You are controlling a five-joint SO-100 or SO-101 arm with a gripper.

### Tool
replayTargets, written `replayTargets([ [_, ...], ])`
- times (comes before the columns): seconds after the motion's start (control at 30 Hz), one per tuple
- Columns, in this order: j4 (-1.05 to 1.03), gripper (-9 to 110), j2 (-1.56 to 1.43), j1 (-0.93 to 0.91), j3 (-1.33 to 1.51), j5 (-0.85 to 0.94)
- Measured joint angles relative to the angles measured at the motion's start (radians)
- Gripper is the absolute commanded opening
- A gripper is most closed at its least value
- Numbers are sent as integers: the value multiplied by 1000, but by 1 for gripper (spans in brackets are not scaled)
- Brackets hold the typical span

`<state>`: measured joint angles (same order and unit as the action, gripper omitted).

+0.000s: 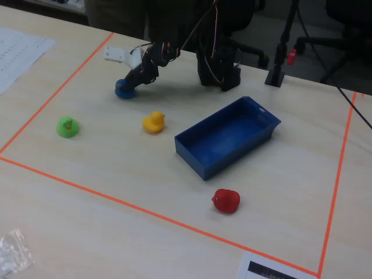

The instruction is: Grasp blue duck and put it into box.

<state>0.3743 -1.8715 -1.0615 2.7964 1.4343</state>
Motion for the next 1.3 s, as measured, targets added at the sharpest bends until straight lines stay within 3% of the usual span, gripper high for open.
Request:
replayTargets([
  [0.17,-141,0,-101,63,-75,-121],
  [0.33,-588,0,-265,209,-356,-327],
  [0.57,-1270,0,-374,626,-787,-581],
  [0.7,-1493,0,-287,876,-950,-703],
  [1.03,-1336,1,-34,1193,-824,-930],
  [1.13,-1295,20,-9,1247,-775,-940],
  [1.3,-1253,34,-18,1266,-675,-893],
])
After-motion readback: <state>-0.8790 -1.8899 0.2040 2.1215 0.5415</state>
